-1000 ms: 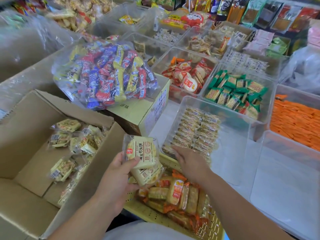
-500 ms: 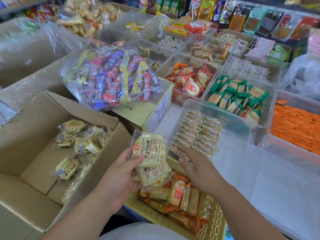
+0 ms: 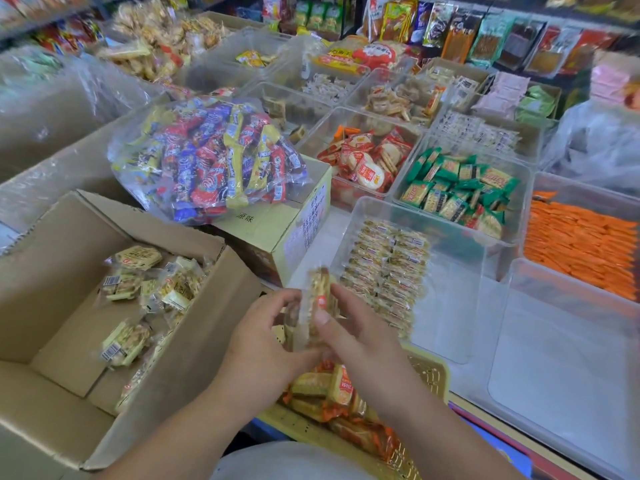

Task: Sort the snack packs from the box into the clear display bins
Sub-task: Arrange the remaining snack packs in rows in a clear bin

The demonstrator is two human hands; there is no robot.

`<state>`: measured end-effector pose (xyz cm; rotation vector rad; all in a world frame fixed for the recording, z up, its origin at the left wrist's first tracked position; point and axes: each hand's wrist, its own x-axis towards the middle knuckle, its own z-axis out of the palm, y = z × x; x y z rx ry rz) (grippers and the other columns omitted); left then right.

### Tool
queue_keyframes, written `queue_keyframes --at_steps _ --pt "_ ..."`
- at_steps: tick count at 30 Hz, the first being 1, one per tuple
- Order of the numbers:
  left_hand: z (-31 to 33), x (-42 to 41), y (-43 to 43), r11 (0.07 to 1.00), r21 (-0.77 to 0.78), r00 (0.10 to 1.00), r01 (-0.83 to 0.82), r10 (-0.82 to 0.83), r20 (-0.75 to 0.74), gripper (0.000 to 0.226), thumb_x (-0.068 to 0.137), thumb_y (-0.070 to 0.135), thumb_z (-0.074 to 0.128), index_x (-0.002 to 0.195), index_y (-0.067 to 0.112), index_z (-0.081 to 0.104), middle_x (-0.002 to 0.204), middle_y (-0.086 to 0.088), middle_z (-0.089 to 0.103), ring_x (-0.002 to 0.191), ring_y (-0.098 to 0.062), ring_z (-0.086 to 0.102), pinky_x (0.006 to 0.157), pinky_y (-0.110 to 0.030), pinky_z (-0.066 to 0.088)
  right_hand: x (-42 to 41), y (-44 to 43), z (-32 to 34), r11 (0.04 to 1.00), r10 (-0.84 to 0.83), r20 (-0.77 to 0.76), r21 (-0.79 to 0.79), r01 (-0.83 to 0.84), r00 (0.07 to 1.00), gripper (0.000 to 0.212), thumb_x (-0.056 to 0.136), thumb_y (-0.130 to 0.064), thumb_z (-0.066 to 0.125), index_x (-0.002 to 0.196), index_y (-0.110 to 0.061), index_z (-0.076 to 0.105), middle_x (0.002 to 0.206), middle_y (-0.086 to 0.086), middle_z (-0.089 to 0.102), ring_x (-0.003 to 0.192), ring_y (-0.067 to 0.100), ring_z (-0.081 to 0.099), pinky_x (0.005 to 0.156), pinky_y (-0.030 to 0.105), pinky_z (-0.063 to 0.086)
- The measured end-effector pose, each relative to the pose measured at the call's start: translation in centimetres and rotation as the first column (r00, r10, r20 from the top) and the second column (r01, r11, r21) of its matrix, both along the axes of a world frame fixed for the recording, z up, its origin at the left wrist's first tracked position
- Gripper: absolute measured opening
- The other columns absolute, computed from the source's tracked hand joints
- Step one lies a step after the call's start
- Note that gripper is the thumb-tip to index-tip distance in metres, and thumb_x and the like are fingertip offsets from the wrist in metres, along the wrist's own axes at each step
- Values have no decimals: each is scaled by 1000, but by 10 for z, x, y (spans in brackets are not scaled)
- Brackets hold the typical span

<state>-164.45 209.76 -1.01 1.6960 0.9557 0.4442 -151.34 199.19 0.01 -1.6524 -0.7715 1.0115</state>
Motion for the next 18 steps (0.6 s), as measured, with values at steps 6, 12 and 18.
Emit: queue_keyframes --at_steps 6,12,18 --pt "-3 2 -2 942 326 997 78 -80 -7 67 71 -1 84 107 52 63 112 25 54 106 -5 59 74 -17 52 -7 6 -3 999 -52 106 2 52 993 74 68 -83 65 132 -51 49 117 -35 62 107 -14 59 86 22 49" --pt "-4 -3 5 1000 -14 999 -18 19 28 65 77 -7 77 108 48 66 108 14 65 82 -5 70 64 -20 58 24 8 -12 978 -203 48 59 200 978 34 89 -50 54 121 -55 62 106 -24 72 97 1 68 82 34 59" --pt "-12 -12 22 911 -366 963 -190 245 110 61 81 -20 65 98 38 69 100 2 78 92 -20 77 62 -37 63 91 22 -41 933 -348 203 -20 359 915 34 92 -48 57 126 -51 55 126 -17 65 94 6 64 74 29 48"
